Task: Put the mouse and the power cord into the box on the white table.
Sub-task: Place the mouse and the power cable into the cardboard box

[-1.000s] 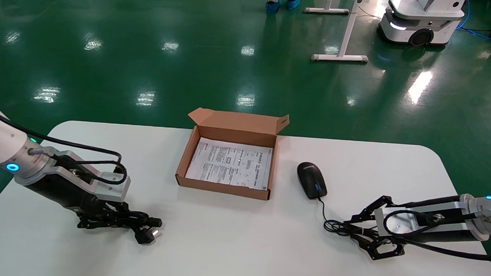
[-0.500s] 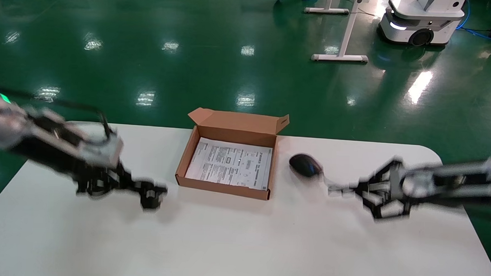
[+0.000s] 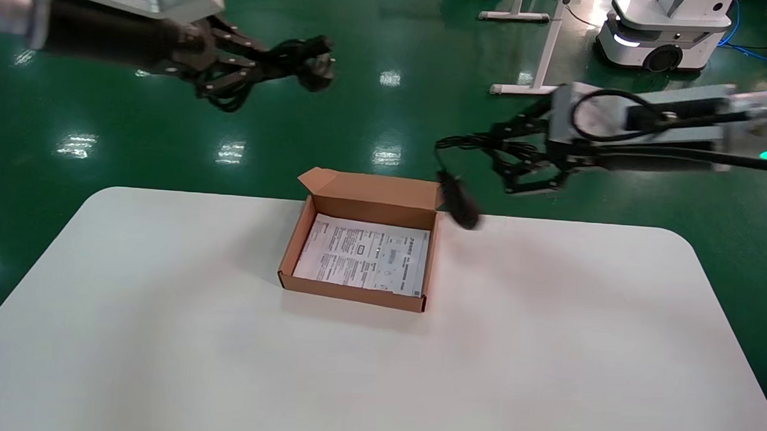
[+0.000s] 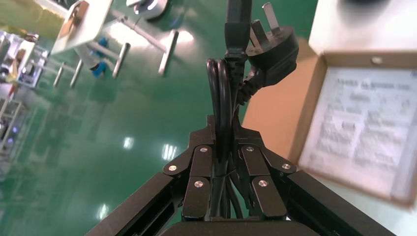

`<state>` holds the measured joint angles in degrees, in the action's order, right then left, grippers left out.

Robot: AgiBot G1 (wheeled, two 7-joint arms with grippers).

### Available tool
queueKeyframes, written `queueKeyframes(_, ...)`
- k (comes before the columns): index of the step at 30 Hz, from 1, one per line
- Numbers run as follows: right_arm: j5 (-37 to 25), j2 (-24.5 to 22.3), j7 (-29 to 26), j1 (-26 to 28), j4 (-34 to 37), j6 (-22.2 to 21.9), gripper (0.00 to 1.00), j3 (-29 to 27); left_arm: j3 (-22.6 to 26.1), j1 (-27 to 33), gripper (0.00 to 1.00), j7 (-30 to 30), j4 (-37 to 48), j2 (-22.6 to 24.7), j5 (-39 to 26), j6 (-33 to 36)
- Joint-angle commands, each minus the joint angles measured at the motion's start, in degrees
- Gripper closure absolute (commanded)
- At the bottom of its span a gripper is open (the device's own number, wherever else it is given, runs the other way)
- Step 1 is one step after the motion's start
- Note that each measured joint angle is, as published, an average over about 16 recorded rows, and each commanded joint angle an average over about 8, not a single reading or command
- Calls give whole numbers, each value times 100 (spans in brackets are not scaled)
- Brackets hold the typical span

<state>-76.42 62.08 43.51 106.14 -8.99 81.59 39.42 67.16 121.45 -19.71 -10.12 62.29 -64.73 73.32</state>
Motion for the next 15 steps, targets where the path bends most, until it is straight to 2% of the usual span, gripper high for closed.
queueKeyframes(1,42,247,-10,-25,5,-165,100,-26,-112,-20,100,84,-29,134,153,-257)
queueKeyframes(9,8,1225,160,-354,199,-719,100,21,-46,28,100,75,-3,219,39,-413)
queueKeyframes(15,-36,1583,212,-639,54,-1093,100,127,92,178,100,228,84,46,-160,-226)
